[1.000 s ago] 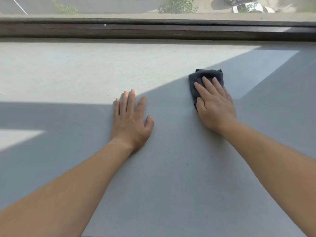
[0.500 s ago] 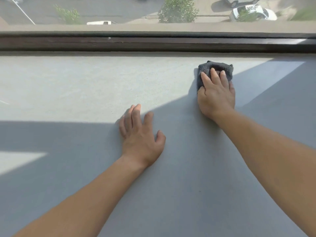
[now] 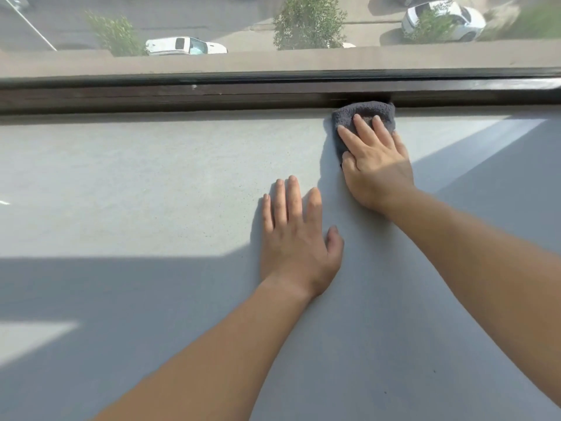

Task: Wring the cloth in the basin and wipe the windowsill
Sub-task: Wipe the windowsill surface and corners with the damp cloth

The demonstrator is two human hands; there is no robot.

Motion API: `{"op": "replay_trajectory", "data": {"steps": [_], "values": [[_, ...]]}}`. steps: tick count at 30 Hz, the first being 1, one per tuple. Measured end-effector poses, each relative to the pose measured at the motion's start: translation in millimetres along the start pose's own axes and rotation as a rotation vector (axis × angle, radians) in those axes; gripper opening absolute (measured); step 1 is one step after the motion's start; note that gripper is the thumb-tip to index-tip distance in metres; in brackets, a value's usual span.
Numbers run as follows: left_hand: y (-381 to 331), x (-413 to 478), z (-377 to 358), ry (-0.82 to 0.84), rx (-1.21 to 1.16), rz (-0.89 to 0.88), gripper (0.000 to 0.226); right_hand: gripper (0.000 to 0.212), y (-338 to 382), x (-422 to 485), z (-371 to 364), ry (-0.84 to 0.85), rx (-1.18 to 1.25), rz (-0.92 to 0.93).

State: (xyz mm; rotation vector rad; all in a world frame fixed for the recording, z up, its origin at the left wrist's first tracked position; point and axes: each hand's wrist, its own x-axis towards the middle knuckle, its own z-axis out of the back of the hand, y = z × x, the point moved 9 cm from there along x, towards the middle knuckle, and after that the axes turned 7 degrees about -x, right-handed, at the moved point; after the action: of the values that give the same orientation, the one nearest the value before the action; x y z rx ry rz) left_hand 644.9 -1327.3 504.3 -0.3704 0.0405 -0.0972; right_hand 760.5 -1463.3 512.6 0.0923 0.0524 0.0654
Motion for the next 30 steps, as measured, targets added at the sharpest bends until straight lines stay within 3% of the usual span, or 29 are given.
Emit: {"op": "replay_trajectory", "data": {"steps": [3,7,9,14,16,18,20,24,26,30], "values": [[-2,-1,3,0.0,-0.006,-0.002,0.067,0.055,-17,-10,7,0.025,-0.012,0.141],[-5,-2,5,-0.005,-0.007,0.004,0.067,0.063,-90,-1,20,0.025,-0.016,-0.156],[-7,-3,7,-0.003,0.007,0.008,0.067,0.059,-83,-4,20,0.013,-0.023,-0.238],[-13,-4,11,0.002,0.014,0.008,0.067,0.06,-35,-26,18,0.037,0.003,0.141],[-13,-5,12,-0.001,0.006,0.005,0.067,0.057,-73,-24,25,0.039,0.013,0.039],[-15,-6,14,0.004,0.008,0.008,0.067,0.055,-115,-29,32,0.038,0.014,-0.179],[-16,-6,15,-0.001,0.012,0.013,0.067,0.055,-115,-40,32,0.029,0.005,-0.257],[-17,-3,17,0.004,0.038,0.018,0.07,0.055,-66,-67,28,0.033,0.004,0.044],[-17,-1,20,0.011,0.045,0.017,0.071,0.054,-76,-68,29,0.062,0.01,0.14],[-26,-6,29,-0.026,0.025,-0.003,0.066,0.054,-136,-50,35,0.037,0.045,-0.187]]}}
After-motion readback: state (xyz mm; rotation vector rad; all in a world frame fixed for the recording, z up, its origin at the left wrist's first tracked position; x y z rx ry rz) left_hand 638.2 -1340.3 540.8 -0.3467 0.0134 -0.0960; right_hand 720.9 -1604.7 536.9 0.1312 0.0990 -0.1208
